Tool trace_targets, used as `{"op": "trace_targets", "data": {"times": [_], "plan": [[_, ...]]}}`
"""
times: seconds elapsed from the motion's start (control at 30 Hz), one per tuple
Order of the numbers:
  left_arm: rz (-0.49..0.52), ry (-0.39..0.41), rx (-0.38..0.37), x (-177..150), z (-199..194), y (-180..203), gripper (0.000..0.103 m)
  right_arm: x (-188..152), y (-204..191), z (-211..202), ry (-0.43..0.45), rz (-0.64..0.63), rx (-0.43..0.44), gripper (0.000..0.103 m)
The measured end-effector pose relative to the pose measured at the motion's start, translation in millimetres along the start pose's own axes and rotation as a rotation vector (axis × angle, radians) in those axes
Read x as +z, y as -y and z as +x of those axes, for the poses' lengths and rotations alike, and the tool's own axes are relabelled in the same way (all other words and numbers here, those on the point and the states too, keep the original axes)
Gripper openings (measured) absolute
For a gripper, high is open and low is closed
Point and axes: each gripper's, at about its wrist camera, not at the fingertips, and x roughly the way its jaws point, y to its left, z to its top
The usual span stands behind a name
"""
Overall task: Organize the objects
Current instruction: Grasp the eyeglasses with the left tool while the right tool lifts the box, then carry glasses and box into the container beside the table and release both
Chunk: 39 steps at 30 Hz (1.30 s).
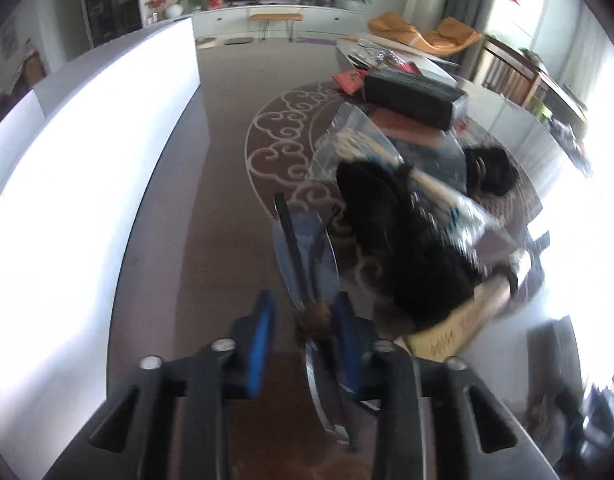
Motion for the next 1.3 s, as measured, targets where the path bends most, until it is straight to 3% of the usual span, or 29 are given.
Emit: {"op": "trace_targets", "data": {"times": [0.17, 0.2, 0.23, 0.3, 0.4, 0.5, 0.57, 0.63, 0.7, 0.8, 0.93, 1.0, 1.07, 1.17, 1.3], "plan": [[0.066, -0.049, -0.054, -42, -28, -3, 0.026, 1, 1, 0, 0.008, -0.004, 0.007, 0.045], [0.085, -0.061, -0.046, -48, -32, -2, 0.033, 0, 1, 1, 0.010, -0.005, 0.009, 0.045], [0.102, -0.079, -0.033, -49, -33, 0, 0.054, 0, 1, 1, 0.011, -0.006, 0.010, 0.045], [0.120, -0.091, -0.001, -48, -32, 0, 0.077, 0, 1, 1, 0.009, -0.007, 0.017, 0.047], [0.151, -0.069, 0.035, -35, -32, 3, 0.078, 5, -1, 3, -0.015, -0.005, 0.047, 0.059], [0.200, -0.134, 0.052, -24, -14, 8, 0.078, 13, -3, 9, -0.054, -0.013, 0.044, 0.064], [0.206, -0.124, 0.034, -23, -14, 9, 0.062, 20, -3, 14, -0.090, -0.025, 0.038, 0.066], [0.187, -0.119, -0.020, -24, -18, 7, 0.011, 24, 0, 17, -0.114, -0.023, 0.027, 0.065], [0.175, -0.088, -0.023, -27, -24, 5, 0.011, 28, 6, 17, -0.126, -0.009, 0.027, 0.044], [0.119, -0.048, -0.097, -33, -45, 1, 0.011, 32, 12, 13, -0.151, 0.010, 0.040, 0.043], [0.039, 0.030, -0.223, -35, -99, -9, 0.011, 42, 9, -13, -0.147, 0.104, 0.209, 0.043], [0.020, 0.092, -0.237, -29, -132, -18, 0.011, 54, -9, -30, -0.127, 0.098, 0.284, 0.043], [0.007, 0.158, -0.214, -25, -163, -35, 0.011, 71, -35, -43, -0.112, 0.077, 0.363, 0.043], [-0.041, 0.220, -0.119, -18, -195, -77, 0.011, 98, -86, -52, -0.116, 0.058, 0.515, 0.043], [-0.150, 0.215, 0.039, -22, -207, -144, 0.011, 128, -183, -54, -0.149, -0.008, 0.722, 0.043]]}}
